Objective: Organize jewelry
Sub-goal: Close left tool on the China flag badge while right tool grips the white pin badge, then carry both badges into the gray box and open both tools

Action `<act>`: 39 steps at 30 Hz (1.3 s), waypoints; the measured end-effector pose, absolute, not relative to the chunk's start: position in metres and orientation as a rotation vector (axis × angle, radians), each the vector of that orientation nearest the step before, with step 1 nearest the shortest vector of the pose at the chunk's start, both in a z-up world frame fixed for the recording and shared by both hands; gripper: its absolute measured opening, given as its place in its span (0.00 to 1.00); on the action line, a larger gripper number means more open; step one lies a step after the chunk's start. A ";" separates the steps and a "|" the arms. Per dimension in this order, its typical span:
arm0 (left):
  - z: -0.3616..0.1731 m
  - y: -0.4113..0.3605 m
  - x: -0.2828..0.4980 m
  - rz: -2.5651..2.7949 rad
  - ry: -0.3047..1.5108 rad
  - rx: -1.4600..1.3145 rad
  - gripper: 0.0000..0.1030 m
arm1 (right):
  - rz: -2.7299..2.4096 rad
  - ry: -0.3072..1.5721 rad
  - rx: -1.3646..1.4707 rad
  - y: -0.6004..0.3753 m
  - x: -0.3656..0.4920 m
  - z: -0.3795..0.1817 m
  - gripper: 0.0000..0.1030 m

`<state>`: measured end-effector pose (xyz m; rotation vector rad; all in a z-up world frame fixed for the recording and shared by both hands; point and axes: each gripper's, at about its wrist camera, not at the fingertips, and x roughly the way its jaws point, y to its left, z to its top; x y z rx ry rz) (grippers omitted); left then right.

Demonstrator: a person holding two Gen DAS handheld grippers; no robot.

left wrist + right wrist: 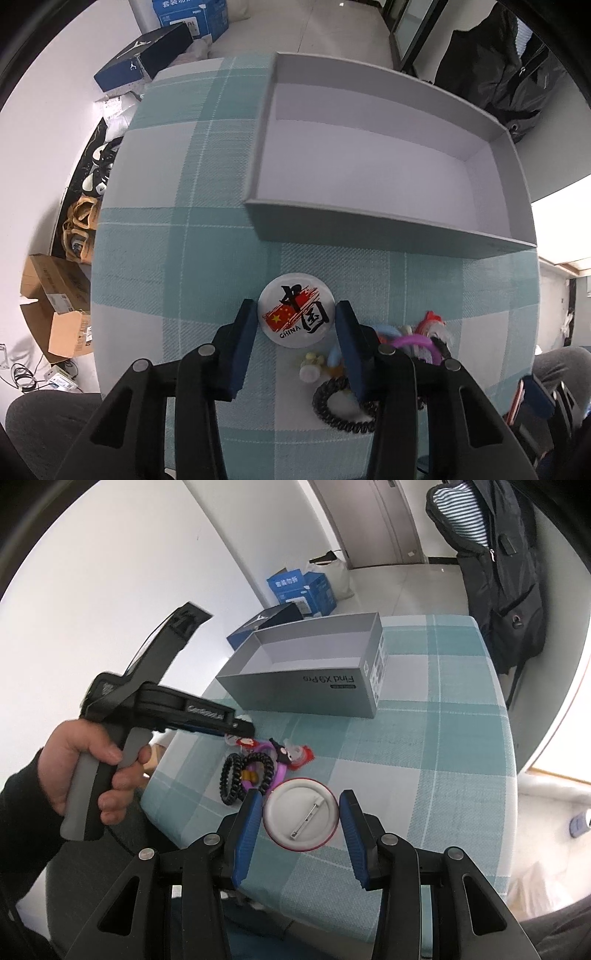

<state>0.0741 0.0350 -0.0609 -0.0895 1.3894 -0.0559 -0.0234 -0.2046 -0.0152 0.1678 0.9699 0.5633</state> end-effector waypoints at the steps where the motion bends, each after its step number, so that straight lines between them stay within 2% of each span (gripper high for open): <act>1: -0.059 0.038 0.072 -0.060 1.383 -0.097 0.36 | 0.565 0.968 0.177 -0.205 -0.022 -0.015 0.41; 15: 0.004 0.061 0.075 -0.201 1.249 -0.311 0.36 | 0.579 0.926 0.255 -0.195 0.025 0.023 0.41; 21: 0.022 0.058 0.108 -0.332 1.188 -0.380 0.36 | 0.593 0.889 0.237 -0.175 0.065 0.048 0.41; 39: -0.039 0.041 0.173 -0.451 1.390 -0.547 0.36 | 0.566 1.034 0.139 -0.145 0.141 0.007 0.41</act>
